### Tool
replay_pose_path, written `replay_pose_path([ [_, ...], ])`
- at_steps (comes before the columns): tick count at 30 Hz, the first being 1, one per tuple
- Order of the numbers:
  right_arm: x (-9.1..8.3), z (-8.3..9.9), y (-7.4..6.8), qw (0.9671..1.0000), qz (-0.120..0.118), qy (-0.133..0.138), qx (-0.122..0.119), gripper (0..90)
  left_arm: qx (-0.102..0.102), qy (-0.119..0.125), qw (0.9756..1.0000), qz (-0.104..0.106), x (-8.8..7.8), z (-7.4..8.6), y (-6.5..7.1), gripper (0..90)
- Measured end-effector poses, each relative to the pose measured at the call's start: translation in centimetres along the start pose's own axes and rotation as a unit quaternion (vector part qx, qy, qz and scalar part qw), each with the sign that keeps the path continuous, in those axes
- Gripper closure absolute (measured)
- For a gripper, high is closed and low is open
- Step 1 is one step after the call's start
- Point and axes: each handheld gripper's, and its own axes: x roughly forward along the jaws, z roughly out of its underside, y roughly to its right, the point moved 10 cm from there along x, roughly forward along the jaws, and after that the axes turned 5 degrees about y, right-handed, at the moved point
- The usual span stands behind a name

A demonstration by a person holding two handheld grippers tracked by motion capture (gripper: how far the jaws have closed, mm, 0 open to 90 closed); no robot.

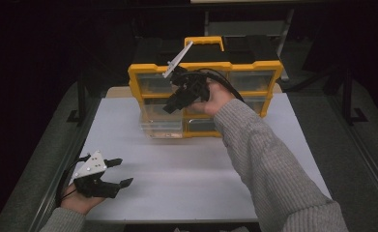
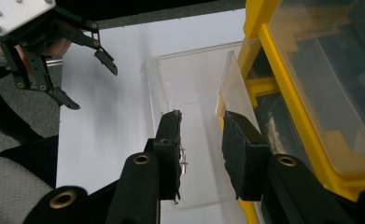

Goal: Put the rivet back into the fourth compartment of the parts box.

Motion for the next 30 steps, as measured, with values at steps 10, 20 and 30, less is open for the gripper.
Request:
replay_pose_path([
  [10, -1.1, 0.3, -0.5, 1.0000, -0.004, 0.005, 0.007, 60.3, -0.003, 0.000, 1.0000, -0.001, -0.1, 0.1, -0.3, 24.1],
  [20, -1.8, 0.8, -1.6, 0.9998, -0.001, 0.018, 0.012, 51.5, -0.004, 0.002, 1.0000, -0.001, 0.0, 0.0, -0.3, 24.1],
  [30, -1.6, 1.4, -3.1, 0.9995, -0.008, 0.023, 0.019, 45.3, -0.004, 0.002, 1.0000, -0.002, 0.1, 0.0, -0.3, 24.0],
])
